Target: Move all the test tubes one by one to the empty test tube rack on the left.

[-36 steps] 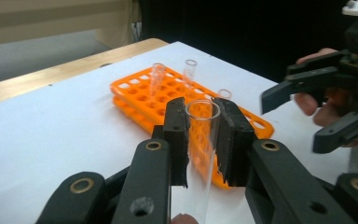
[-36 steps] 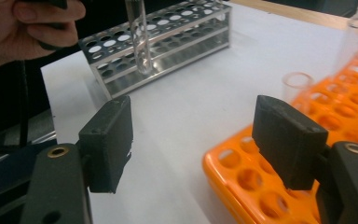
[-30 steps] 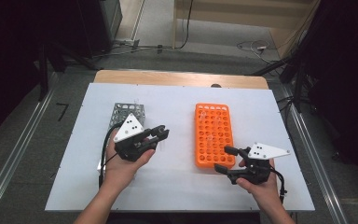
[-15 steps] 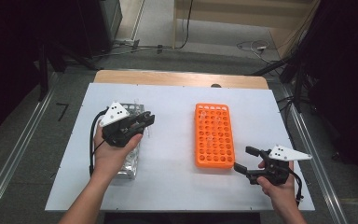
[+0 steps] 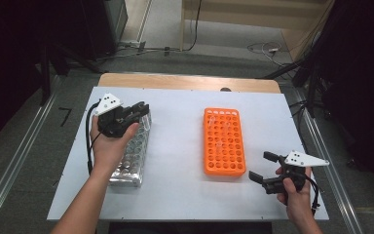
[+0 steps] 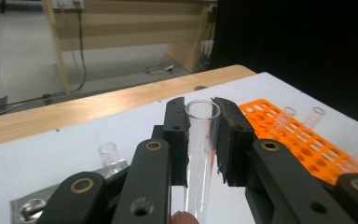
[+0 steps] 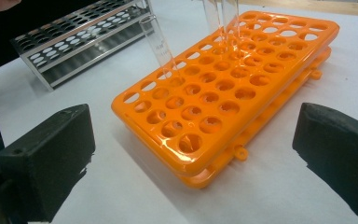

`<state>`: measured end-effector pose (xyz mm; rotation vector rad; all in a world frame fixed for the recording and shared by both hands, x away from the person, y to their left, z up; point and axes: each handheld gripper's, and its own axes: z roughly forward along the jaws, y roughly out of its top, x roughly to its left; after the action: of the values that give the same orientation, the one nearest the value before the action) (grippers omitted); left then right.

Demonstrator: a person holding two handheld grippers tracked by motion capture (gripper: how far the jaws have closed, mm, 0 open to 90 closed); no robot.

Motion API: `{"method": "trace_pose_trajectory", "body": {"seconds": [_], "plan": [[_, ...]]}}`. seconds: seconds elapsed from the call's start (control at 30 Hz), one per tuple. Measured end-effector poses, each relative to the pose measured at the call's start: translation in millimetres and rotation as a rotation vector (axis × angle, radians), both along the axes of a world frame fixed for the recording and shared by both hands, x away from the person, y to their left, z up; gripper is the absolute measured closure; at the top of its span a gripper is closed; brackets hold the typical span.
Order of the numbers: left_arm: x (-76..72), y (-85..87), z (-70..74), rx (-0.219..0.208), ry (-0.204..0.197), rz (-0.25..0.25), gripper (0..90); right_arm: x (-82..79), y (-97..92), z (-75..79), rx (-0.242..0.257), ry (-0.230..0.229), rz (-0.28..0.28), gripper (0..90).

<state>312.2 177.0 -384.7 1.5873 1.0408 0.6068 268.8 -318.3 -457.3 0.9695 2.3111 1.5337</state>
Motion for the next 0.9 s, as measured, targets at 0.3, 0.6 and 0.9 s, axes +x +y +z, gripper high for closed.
{"method": "trace_pose_trajectory", "body": {"seconds": [0.3, 0.6, 0.9], "plan": [[22.2, 4.3, -9.5, 0.017, -0.007, 0.072, 76.2, -0.9, 2.7, -0.4, -0.010, -0.003, -0.004, 0.0], [37.4, 6.8, -20.0, 0.022, -0.003, 0.126, 76.2, -0.9, 1.5, -0.9, 0.001, -0.001, 0.002, 0.0], [46.5, 2.4, -28.6, 0.051, 0.008, 0.145, 76.2, -0.9, 1.7, -1.3, -0.001, -0.001, 0.007, 0.0]]}}
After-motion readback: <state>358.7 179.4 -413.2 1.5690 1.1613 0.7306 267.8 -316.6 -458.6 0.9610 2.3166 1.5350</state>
